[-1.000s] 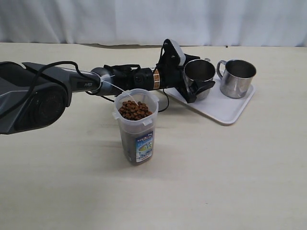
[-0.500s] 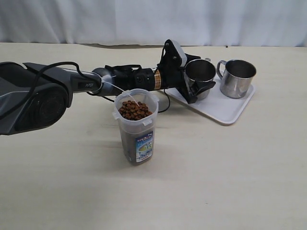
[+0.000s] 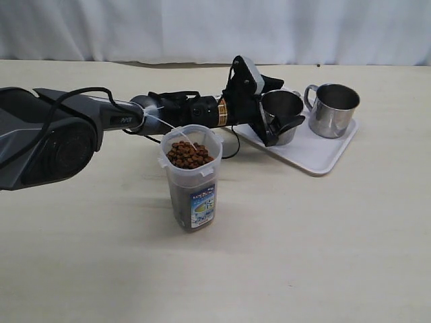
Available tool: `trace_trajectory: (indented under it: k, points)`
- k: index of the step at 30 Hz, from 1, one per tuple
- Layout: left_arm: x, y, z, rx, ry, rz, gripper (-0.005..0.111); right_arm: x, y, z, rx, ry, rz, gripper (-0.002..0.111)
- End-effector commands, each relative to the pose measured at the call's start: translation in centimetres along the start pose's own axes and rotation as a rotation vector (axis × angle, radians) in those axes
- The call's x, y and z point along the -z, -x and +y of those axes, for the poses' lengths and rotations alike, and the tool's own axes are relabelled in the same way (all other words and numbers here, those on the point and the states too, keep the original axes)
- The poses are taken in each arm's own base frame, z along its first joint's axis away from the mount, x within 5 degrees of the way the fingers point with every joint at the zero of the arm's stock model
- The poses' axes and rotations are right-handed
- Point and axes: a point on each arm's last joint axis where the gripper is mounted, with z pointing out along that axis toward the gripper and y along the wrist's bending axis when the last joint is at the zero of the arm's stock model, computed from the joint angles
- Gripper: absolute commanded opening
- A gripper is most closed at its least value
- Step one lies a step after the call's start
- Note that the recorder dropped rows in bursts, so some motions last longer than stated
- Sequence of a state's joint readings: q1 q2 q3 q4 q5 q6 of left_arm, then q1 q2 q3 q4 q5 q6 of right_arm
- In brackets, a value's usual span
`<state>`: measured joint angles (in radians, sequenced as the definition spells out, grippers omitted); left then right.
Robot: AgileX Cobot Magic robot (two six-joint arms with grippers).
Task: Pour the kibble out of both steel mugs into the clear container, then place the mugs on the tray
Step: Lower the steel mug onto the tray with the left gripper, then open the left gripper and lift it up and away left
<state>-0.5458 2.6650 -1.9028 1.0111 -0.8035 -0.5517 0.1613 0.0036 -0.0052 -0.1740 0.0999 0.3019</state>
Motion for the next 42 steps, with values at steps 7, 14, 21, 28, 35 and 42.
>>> trace_trajectory:
  k: [7, 14, 21, 28, 35, 42]
  points:
    - [0.1, 0.9, 0.2, 0.008, -0.017, -0.051, 0.084, 0.0, -0.2, -0.1, -0.001, -0.008, 0.004, 0.005]
    - [0.2, 1.6, 0.4, 0.012, -0.018, -0.059, 0.084, 0.0, -0.2, -0.1, -0.001, -0.008, 0.004, 0.005]
    - [0.5, 4.2, 0.4, -0.006, -0.068, -0.08, 0.084, 0.0, -0.2, -0.1, -0.001, -0.008, 0.004, 0.005]
    - [0.8, 6.2, 0.4, -0.038, -0.102, -0.088, 0.084, 0.0, -0.2, -0.1, -0.001, -0.008, 0.004, 0.005]
    - [1.3, 8.9, 0.5, -0.07, -0.139, -0.083, 0.084, 0.0, -0.2, -0.1, -0.001, -0.008, 0.004, 0.005]
    - [3.2, 14.4, 0.3, -0.157, -0.237, -0.015, 0.075, 0.0, -0.2, -0.1, -0.001, -0.008, 0.004, 0.005]
